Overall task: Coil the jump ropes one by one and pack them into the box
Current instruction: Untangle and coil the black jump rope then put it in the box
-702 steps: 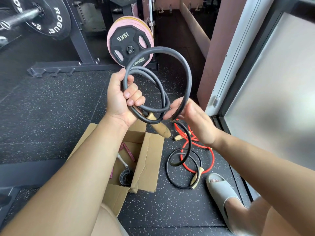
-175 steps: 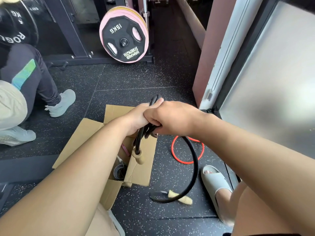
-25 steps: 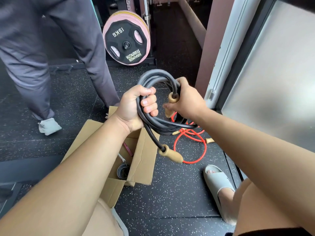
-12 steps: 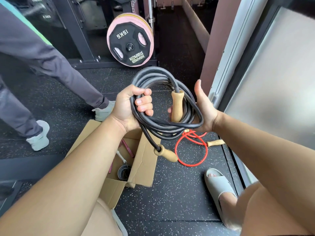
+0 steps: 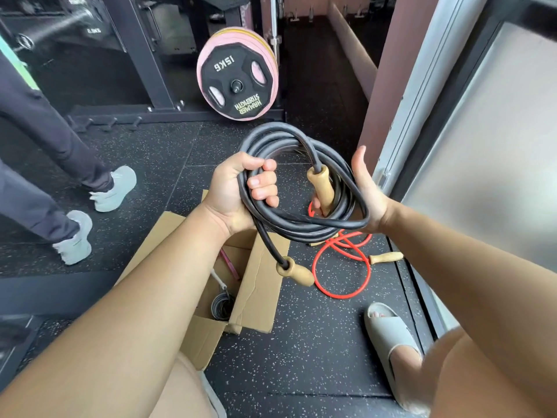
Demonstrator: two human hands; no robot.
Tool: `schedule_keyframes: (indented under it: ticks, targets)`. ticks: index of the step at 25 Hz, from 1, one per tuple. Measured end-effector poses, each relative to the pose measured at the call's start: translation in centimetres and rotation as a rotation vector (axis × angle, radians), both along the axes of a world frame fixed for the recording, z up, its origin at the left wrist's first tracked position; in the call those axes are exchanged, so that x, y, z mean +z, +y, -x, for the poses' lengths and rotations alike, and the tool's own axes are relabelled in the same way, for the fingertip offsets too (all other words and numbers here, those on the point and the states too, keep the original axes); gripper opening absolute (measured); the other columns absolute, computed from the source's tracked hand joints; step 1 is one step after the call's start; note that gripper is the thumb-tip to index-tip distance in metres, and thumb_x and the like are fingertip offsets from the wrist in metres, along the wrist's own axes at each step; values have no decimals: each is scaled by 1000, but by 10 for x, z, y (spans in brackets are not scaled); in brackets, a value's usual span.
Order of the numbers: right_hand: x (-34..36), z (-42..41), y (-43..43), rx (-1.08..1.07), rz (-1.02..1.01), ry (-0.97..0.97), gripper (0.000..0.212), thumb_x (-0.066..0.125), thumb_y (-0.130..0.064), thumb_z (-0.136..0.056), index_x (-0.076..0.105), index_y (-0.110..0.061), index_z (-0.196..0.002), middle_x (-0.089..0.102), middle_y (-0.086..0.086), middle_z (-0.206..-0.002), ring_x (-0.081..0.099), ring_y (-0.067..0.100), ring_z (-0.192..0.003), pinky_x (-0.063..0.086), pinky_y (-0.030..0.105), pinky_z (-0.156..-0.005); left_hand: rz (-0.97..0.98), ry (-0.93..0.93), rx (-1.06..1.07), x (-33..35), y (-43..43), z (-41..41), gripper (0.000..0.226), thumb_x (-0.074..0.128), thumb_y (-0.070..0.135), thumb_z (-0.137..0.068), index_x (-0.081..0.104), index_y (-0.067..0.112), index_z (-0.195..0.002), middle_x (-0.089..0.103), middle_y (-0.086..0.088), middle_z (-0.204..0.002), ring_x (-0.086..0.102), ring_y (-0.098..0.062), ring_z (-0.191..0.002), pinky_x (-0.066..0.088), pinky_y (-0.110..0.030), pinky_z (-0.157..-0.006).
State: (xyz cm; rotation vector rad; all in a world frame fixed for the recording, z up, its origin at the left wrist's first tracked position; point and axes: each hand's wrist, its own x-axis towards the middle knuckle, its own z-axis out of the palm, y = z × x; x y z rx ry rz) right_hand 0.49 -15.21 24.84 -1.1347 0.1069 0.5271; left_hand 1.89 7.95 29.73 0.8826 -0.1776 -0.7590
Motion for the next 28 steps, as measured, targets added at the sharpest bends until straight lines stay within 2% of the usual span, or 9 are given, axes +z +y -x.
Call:
schedule_keyframes:
  ticks: [4, 6, 9, 11, 14, 16, 21, 24, 28]
  targets:
    - [-2, -2, -4, 50, 105, -83, 109, 38, -104, -44, 65, -10, -91, 56, 16, -80, 53, 29, -76, 42, 45, -88, -15, 6, 9, 2, 1, -1, 10, 42, 27, -78, 47, 19, -81, 35, 11, -46, 33, -4, -40, 39, -21, -50]
    - [-7, -5, -9, 38, 283, -160, 106, 39, -106, -46, 73, -18, -92, 66, 12, -90, 59, 29, -86, 42, 48, -96, -35, 18, 30, 3, 2, -3, 12, 43, 27, -79, 50, 18, -82, 35, 12, -46, 33, -4, -40, 39, -21, -49]
    - [-7, -3, -16, -23, 660, -178, 111, 18, -107, -58, 67, -35, -127, 66, 4, -130, 58, 22, -122, 30, 49, -119, -68, 32, 50, 2, 2, -4, 15, 45, 27, -79, 53, 16, -84, 35, 12, -46, 34, -4, -40, 40, -21, -49]
    - [-2, 3, -19, -13, 875, -180, 104, 7, -95, -75, 54, -31, -142, 55, -4, -139, 45, 14, -133, 21, 40, -122, -86, 39, 56, 2, 1, -3, 16, 47, 27, -78, 55, 16, -84, 35, 12, -46, 34, -4, -41, 40, -21, -49]
    - [1, 10, -25, -87, 1039, -436, 81, 11, -79, -92, 68, -22, -101, 68, -3, -105, 57, 16, -108, 43, 33, -95, -144, 47, 64, 6, 1, -3, 21, 49, 25, -76, 60, 13, -89, 36, 12, -47, 36, -3, -41, 41, -20, -49]
    - [-3, 11, -34, -125, 1212, -611, 74, 14, -72, -94, 56, -16, -72, 61, 2, -75, 58, 25, -81, 39, 35, -70, -184, 77, 74, 11, 2, -5, 22, 46, 21, -82, 62, 10, -92, 38, 12, -47, 37, -2, -41, 43, -20, -49]
    - [-3, 8, -51, -127, 1581, -779, 80, 6, -78, -85, 47, -13, -65, 59, 5, -63, 56, 29, -69, 39, 37, -62, -332, 38, 156, 13, 13, -13, 16, 43, 15, -93, 58, 11, -90, 39, 12, -51, 42, -3, -44, 51, -24, -55]
    - [-1, 6, -56, -151, 1646, -670, 83, 8, -83, -87, 52, -15, -66, 62, -1, -64, 58, 26, -70, 48, 39, -68, -389, -6, 195, 11, 17, -13, 13, 42, 11, -92, 51, 16, -83, 36, 13, -50, 39, -3, -42, 51, -24, -55]
    - [-9, 11, -36, -157, 1239, -446, 79, 24, -78, -93, 67, -13, -81, 67, 0, -76, 62, 20, -77, 45, 33, -73, -328, -10, 229, 8, 12, -6, 17, 39, 11, -91, 49, 19, -81, 32, 13, -48, 32, -3, -39, 42, -19, -48]
